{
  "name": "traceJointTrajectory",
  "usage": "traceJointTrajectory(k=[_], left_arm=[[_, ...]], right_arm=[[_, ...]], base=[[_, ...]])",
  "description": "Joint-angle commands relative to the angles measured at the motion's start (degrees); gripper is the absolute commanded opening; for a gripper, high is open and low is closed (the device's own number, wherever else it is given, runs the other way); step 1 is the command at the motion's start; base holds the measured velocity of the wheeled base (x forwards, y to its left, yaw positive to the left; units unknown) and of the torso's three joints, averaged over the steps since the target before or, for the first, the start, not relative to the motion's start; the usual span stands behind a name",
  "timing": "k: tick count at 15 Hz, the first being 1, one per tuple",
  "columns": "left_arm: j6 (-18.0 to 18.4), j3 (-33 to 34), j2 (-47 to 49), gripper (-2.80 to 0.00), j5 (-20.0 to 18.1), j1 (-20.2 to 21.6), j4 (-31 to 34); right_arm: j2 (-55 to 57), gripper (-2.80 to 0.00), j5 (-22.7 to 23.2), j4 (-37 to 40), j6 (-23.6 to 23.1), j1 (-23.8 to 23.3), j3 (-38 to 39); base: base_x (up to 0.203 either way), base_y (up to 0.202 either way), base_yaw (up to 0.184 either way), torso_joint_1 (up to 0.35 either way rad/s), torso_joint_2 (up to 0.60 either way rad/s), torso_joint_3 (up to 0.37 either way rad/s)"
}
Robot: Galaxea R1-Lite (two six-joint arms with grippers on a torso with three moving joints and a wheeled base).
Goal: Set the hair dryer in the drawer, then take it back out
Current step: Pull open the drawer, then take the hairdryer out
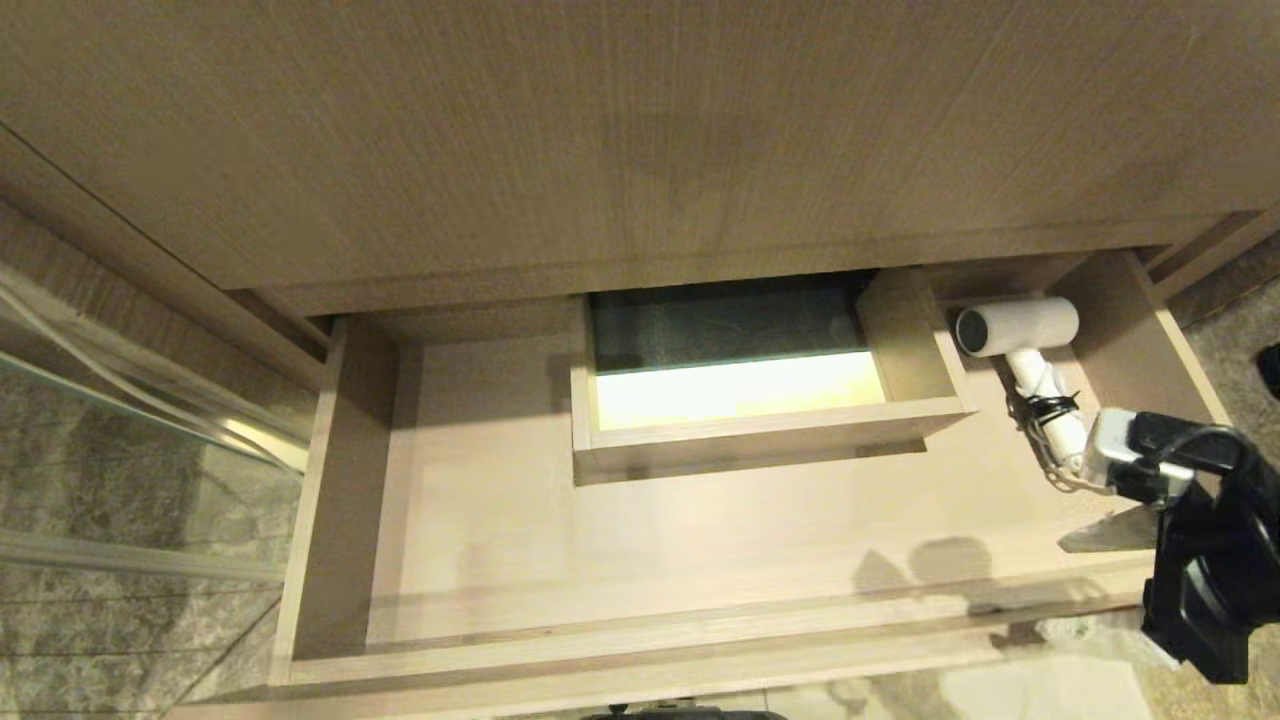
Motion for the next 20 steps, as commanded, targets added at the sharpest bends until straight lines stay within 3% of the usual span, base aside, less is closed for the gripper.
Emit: traceJointTrajectory(k=[1,5,8,12,16,17,20], left_arm=[[0.0,0.0,0.0,-2.80,0.0,0.0,0.0],[0.0,0.0,0.1,-2.80,0.0,0.0,0.0],[0.0,0.0,0.0,-2.80,0.0,0.0,0.0],[0.0,0.0,0.0,-2.80,0.0,0.0,0.0],[0.0,0.0,0.0,-2.80,0.0,0.0,0.0],[0.0,0.0,0.1,-2.80,0.0,0.0,0.0],[0.0,0.0,0.0,-2.80,0.0,0.0,0.0]], right_arm=[[-0.5,-2.80,0.2,-0.9,0.0,-3.8,-1.8],[1.1,-2.80,-0.1,-1.9,2.1,-6.8,-5.9],[5.4,-2.80,-0.5,-2.1,2.0,-13.9,-9.6],[13.8,-2.80,-9.6,-3.3,3.2,-26.2,-10.7],[26.9,-2.80,-12.4,-15.0,6.2,-30.2,-14.0],[30.3,0.00,-12.8,-17.8,7.3,-30.4,-16.1],[38.7,0.00,-13.4,-21.7,14.0,-30.4,-25.4]], base=[[0.000,0.000,0.000,0.000,0.00,0.000],[0.000,0.000,0.000,0.000,0.00,0.000],[0.000,0.000,0.000,0.000,0.00,0.000],[0.000,0.000,0.000,0.000,0.00,0.000],[0.000,0.000,0.000,0.000,0.00,0.000],[0.000,0.000,0.000,0.000,0.00,0.000],[0.000,0.000,0.000,0.000,0.00,0.000]])
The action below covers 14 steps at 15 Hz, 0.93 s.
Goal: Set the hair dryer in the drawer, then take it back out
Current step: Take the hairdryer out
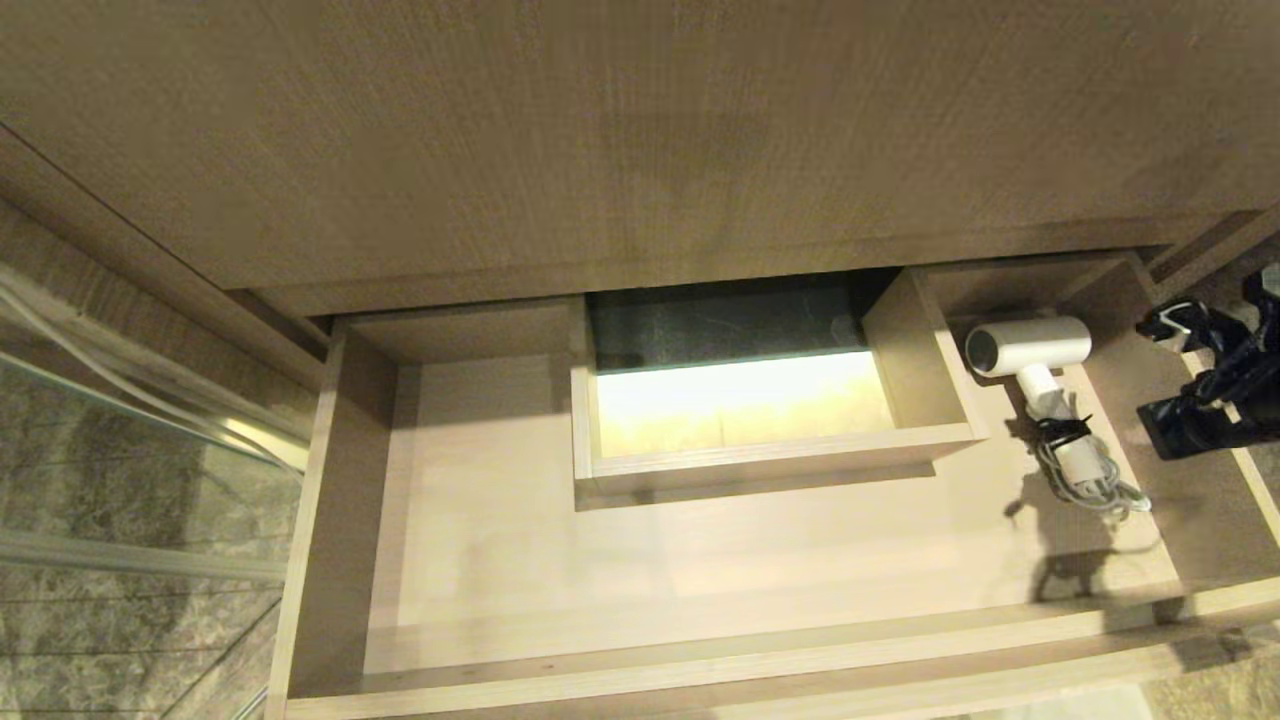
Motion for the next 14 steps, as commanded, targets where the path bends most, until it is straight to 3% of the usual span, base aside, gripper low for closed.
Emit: traceJointTrajectory(k=[1,6,11,14], left_arm=[[0.0,0.0,0.1,-2.80,0.0,0.0,0.0],[0.0,0.1,0.0,-2.80,0.0,0.0,0.0],[0.0,0.0,0.0,-2.80,0.0,0.0,0.0],[0.0,0.0,0.1,-2.80,0.0,0.0,0.0]], right_arm=[[9.2,0.00,-0.2,-1.1,2.6,0.1,-7.2],[10.8,0.00,-0.1,-0.1,10.4,0.2,-11.2],[10.4,0.00,0.9,1.4,10.9,1.1,-11.1],[13.8,0.00,1.0,-3.8,12.7,2.6,-11.7]], base=[[0.000,0.000,0.000,0.000,0.00,0.000],[0.000,0.000,0.000,0.000,0.00,0.000],[0.000,0.000,0.000,0.000,0.00,0.000],[0.000,0.000,0.000,0.000,0.00,0.000]])
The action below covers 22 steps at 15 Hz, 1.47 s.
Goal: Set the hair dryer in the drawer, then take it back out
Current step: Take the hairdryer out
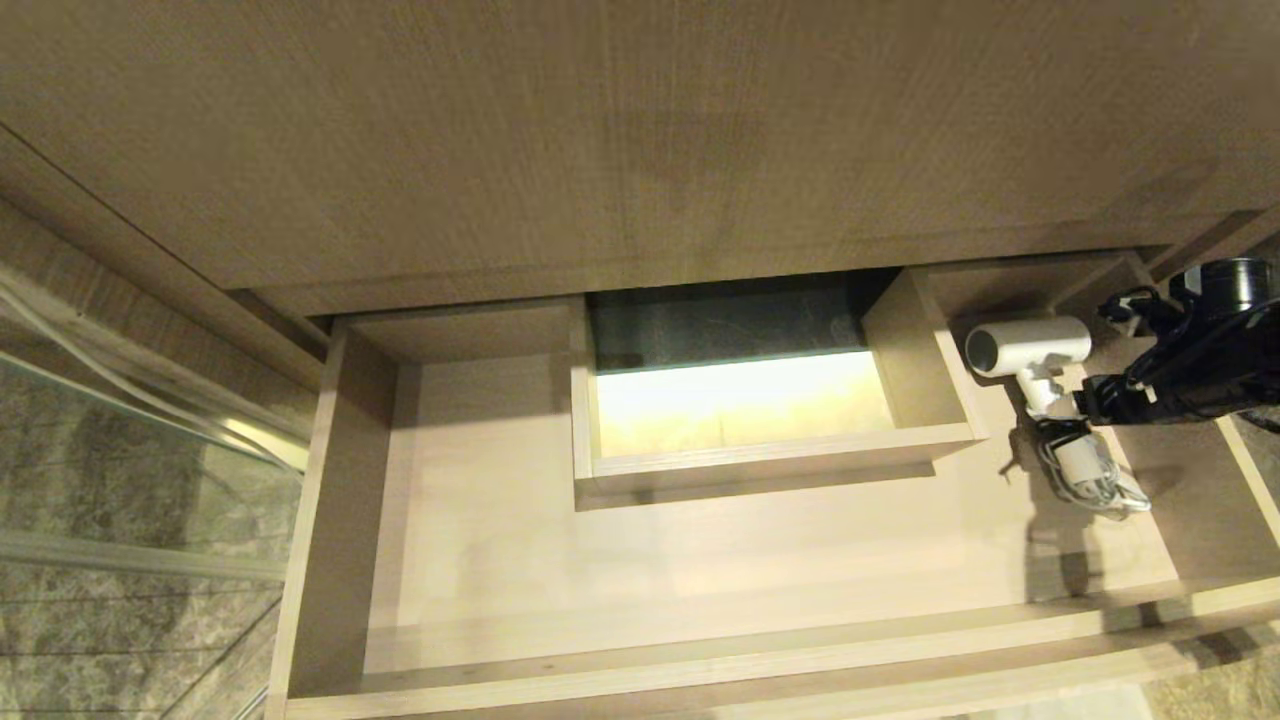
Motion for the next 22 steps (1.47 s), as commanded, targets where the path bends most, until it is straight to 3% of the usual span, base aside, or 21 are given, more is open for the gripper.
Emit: traceJointTrajectory(k=[1,9,10,17,22], left_arm=[[0.0,0.0,0.0,-2.80,0.0,0.0,0.0],[0.0,0.0,0.1,-2.80,0.0,0.0,0.0],[0.0,0.0,0.0,-2.80,0.0,0.0,0.0],[0.0,0.0,0.0,-2.80,0.0,0.0,0.0],[0.0,0.0,0.0,-2.80,0.0,0.0,0.0]], right_arm=[[3.3,0.00,0.1,-3.3,0.2,1.1,-1.1],[12.1,0.00,0.9,-4.0,2.9,2.1,-10.1],[12.9,-2.80,1.4,-4.0,3.2,2.0,-10.6],[11.4,-2.80,1.5,-2.8,2.1,2.0,-10.7],[0.1,-2.80,1.4,8.8,1.2,1.9,-9.0]], base=[[0.000,0.000,0.000,0.000,0.00,0.000],[0.000,0.000,0.000,0.000,0.00,0.000],[0.000,0.000,0.000,0.000,0.00,0.000],[0.000,0.000,0.000,0.000,0.00,0.000],[0.000,0.000,0.000,0.000,0.00,0.000]])
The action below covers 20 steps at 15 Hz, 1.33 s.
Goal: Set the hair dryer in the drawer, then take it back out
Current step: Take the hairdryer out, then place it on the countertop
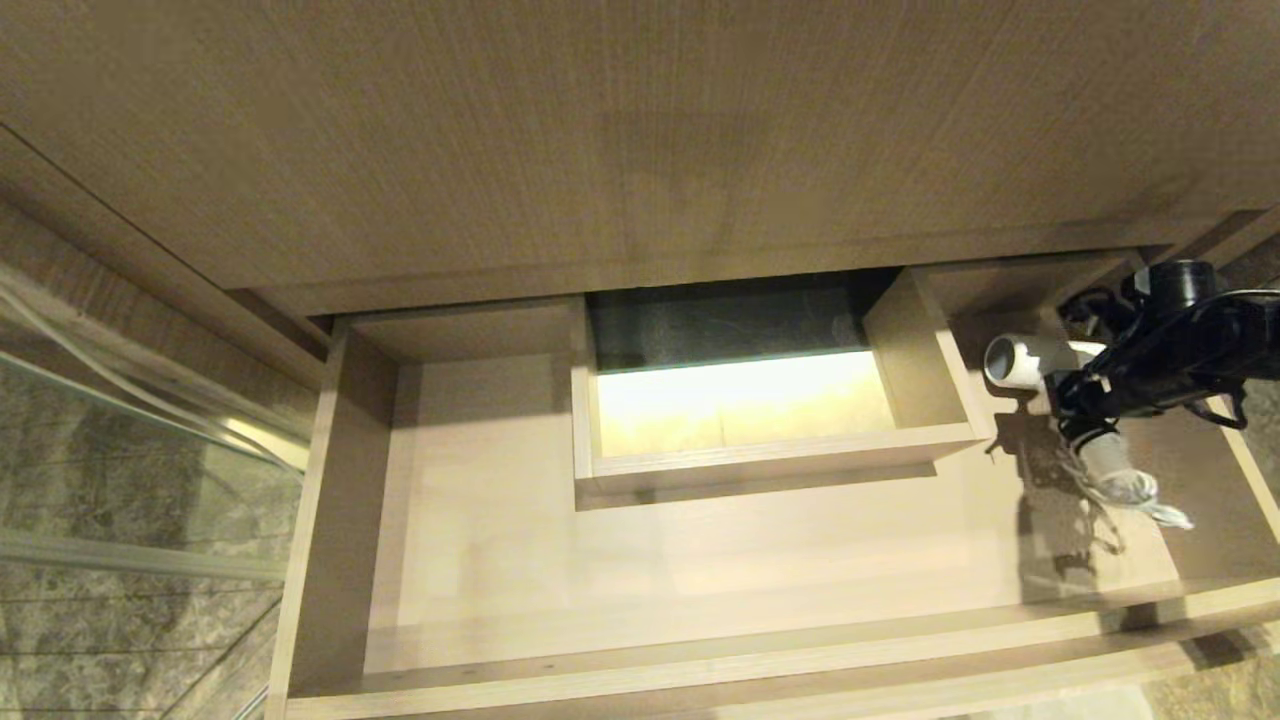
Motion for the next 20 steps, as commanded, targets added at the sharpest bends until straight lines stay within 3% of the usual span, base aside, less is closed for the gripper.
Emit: traceJointTrajectory(k=[1,5,10,15,20], left_arm=[[0.0,0.0,0.0,-2.80,0.0,0.0,0.0],[0.0,0.0,0.0,-2.80,0.0,0.0,0.0],[0.0,0.0,0.0,-2.80,0.0,0.0,0.0],[0.0,0.0,0.0,-2.80,0.0,0.0,0.0],[0.0,0.0,0.0,-2.80,0.0,0.0,0.0]], right_arm=[[-8.0,-2.80,0.1,2.3,-0.3,-0.1,2.2],[-17.2,-2.80,-0.1,2.8,-2.1,-0.1,7.3],[-32.5,-2.80,-0.7,9.9,-10.3,-0.1,12.1],[-50.6,-2.80,-0.8,21.9,-11.1,0.0,13.9],[-67.0,-2.80,-0.8,21.5,-11.1,-0.1,18.4]], base=[[0.000,0.000,0.000,0.000,0.00,0.000],[0.000,0.000,0.000,0.000,0.00,0.000],[0.000,0.000,0.000,0.000,0.00,0.000],[0.000,0.000,0.000,0.000,0.00,0.000],[0.000,0.000,0.000,0.000,0.00,0.000]])
